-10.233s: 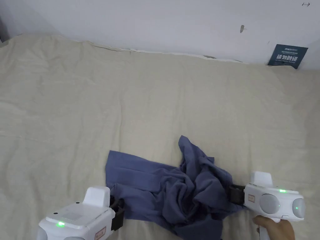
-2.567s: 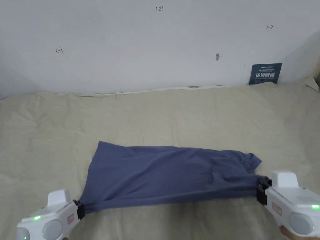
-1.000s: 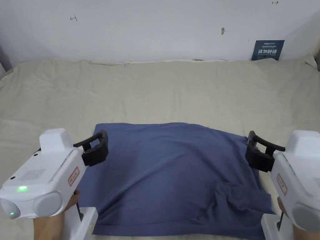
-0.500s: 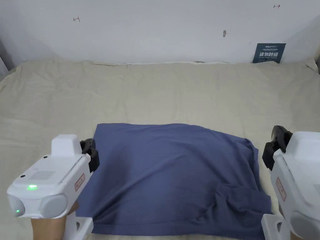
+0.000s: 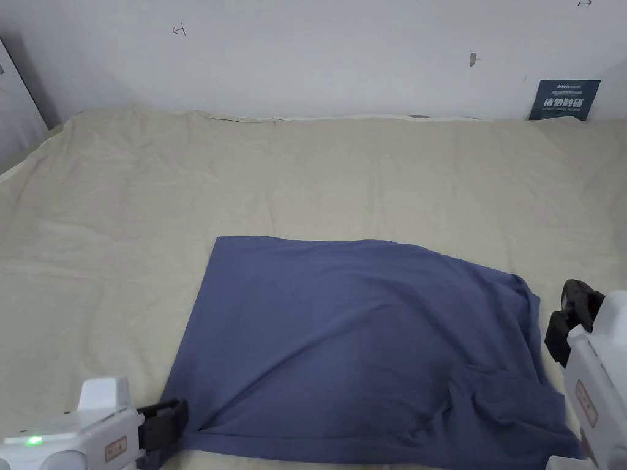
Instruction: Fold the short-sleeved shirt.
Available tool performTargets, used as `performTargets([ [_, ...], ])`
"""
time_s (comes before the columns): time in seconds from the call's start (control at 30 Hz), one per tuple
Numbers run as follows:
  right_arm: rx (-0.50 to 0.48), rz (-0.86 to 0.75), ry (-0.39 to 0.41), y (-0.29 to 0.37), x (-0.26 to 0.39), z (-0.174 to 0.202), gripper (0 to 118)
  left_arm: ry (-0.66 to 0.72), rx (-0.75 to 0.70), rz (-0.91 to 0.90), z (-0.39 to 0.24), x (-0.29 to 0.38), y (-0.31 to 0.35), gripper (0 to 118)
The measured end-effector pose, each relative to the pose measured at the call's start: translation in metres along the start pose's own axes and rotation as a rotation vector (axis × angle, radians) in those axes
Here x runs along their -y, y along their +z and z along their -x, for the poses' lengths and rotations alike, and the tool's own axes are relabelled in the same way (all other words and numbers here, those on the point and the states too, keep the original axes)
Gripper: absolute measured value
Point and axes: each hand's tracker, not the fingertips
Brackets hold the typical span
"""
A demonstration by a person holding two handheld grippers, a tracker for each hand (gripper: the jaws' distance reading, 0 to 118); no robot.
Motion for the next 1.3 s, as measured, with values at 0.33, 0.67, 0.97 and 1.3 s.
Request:
performTargets([
  [0.33, -0.011, 0.051, 0.007, -0.004, 0.011, 0.002, 1, -0.143, -0.016, 0.086, -0.023, 0.036, -0.033, 10],
  [0.67, 0.004, 0.364, -0.041, -0.009, 0.079, -0.036, 68, -0.069, 0.025, -0.034, -0.037, 0.017, -0.006, 5],
  [0.97, -0.03, 0.65, -0.116, -0.028, 0.182, -0.057, 85, -0.073, 0.032, -0.049, -0.037, 0.001, -0.009, 5],
  [1.3, -0.088, 0.518, -0.123, -0.007, 0.144, -0.053, 7, -0.025, 0.03, -0.062, -0.032, -0.009, -0.006, 5],
])
